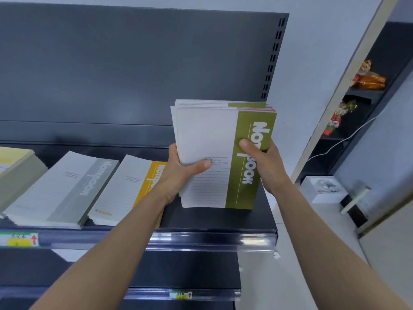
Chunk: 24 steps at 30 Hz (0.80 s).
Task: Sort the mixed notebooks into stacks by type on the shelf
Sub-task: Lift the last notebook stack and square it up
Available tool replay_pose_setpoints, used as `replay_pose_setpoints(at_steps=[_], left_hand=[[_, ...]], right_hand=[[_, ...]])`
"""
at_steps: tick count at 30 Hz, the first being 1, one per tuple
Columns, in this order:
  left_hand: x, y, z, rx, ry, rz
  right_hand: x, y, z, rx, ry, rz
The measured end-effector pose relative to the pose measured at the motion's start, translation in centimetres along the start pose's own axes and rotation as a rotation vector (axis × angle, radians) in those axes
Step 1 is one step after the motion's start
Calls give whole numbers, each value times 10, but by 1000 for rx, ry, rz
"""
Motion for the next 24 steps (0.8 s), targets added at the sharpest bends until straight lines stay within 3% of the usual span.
replay_pose_setpoints(at_steps=[8,14,19,21,24], left_hand=[[-12,-3,7,-74,-2,96],[-25,-2,3,-56,-33,18],[-26,-2,4,-67,-29,54],[-26,-2,4,-68,-23,70],[-24,-2,5,-69,-22,72]], right_hand=[[-43,-6,17,150,-117,-25],[-52,-4,36,208,14,-66],[-65,-3,31,259,-139,-95],[-67,-2,30,257,-168,-167],[-84,-4,34,247,-275,-481]])
Point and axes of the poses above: each hand's wrist, its own z-axis towards the middle knuckle, its own y-axis out of the palm, x = y × z, the point moved 8 cm from there along z, towards the middle knuckle, and after that the axes turned 5 degrees about -y, right-handed, at the moved point
